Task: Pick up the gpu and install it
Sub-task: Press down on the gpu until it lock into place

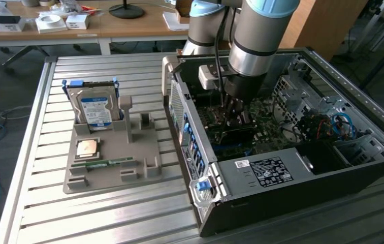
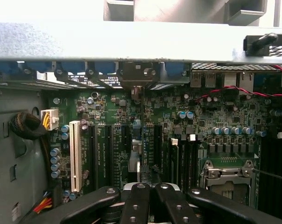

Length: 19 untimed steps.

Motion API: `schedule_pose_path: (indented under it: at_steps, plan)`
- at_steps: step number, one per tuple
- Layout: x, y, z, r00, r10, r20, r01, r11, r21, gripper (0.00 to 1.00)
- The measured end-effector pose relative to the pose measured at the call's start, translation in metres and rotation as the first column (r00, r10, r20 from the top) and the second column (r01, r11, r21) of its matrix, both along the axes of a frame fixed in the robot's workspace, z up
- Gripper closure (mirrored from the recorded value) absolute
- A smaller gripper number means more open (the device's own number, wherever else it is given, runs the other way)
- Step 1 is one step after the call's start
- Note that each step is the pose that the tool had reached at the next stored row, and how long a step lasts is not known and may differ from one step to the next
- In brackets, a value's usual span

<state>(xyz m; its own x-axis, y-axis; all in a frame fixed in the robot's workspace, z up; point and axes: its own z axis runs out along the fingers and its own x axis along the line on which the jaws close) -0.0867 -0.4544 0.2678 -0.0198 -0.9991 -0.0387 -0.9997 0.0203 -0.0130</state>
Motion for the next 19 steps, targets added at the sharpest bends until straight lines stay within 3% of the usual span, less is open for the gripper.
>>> schedule_pose_path:
  at_steps: [19]
  plan:
    - [0.0001, -0.0013, 0.0029, 1.0000, 0.000, 0.0001, 0.000, 1.0000, 0.0012, 0.89]
